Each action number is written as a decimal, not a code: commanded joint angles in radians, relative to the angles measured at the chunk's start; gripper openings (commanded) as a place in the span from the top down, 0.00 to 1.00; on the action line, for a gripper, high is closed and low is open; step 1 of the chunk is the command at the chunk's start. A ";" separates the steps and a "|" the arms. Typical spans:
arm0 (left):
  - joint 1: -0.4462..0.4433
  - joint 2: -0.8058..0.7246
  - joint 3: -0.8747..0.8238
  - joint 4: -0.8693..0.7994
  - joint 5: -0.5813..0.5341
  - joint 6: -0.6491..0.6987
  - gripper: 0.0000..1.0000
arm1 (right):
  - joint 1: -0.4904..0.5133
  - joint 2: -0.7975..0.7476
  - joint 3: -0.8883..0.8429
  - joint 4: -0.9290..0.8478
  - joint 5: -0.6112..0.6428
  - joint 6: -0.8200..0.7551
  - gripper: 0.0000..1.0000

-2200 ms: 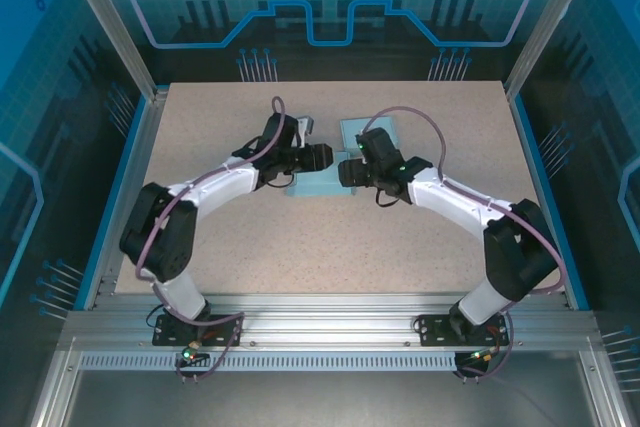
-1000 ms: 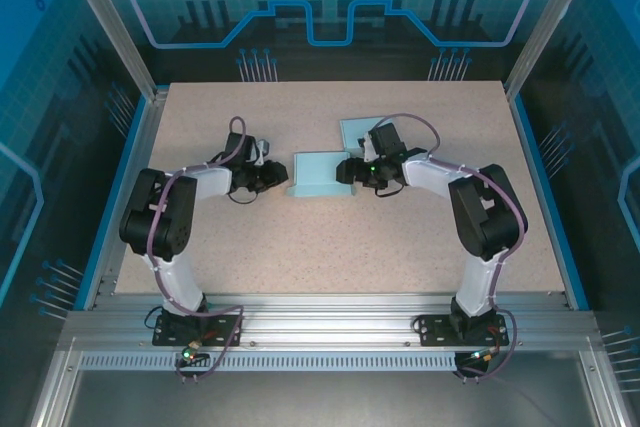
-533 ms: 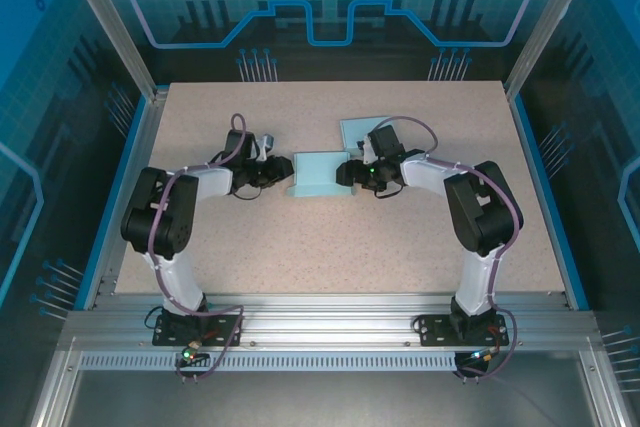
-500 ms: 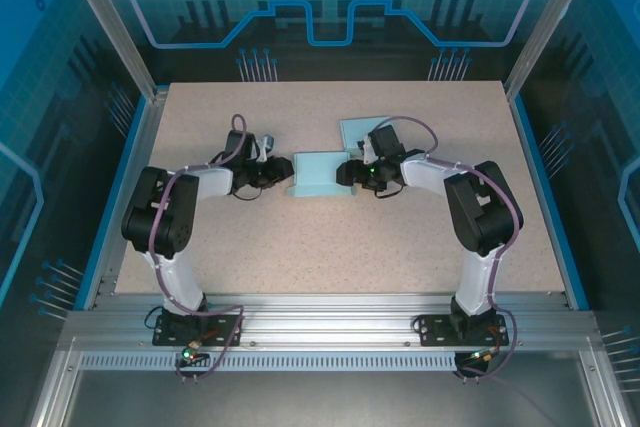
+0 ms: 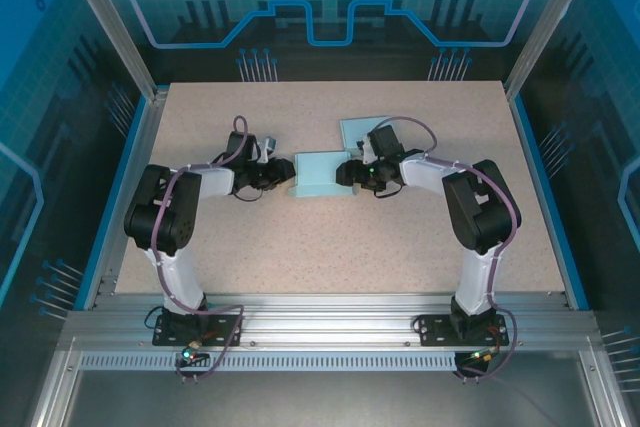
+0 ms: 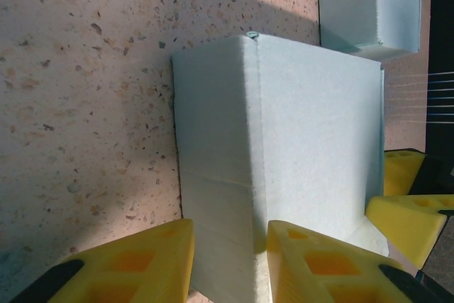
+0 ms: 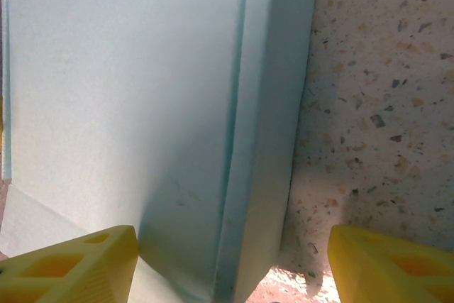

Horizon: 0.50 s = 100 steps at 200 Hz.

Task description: Fold the paper box

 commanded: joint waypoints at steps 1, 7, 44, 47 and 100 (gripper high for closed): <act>0.004 -0.012 0.001 0.003 0.029 -0.005 0.64 | -0.013 0.023 0.022 -0.003 -0.018 0.005 0.29; 0.004 -0.018 0.000 0.000 0.029 -0.003 0.64 | -0.014 0.025 0.022 -0.003 -0.017 0.004 0.29; 0.003 -0.038 -0.012 -0.027 0.026 0.020 0.65 | -0.013 0.027 0.020 -0.001 -0.015 0.007 0.29; 0.004 -0.037 -0.012 -0.028 0.026 0.022 0.65 | -0.013 0.027 0.020 -0.001 -0.017 0.007 0.29; 0.004 -0.007 -0.015 -0.029 0.027 0.019 0.69 | -0.013 0.029 0.022 -0.004 -0.013 0.007 0.29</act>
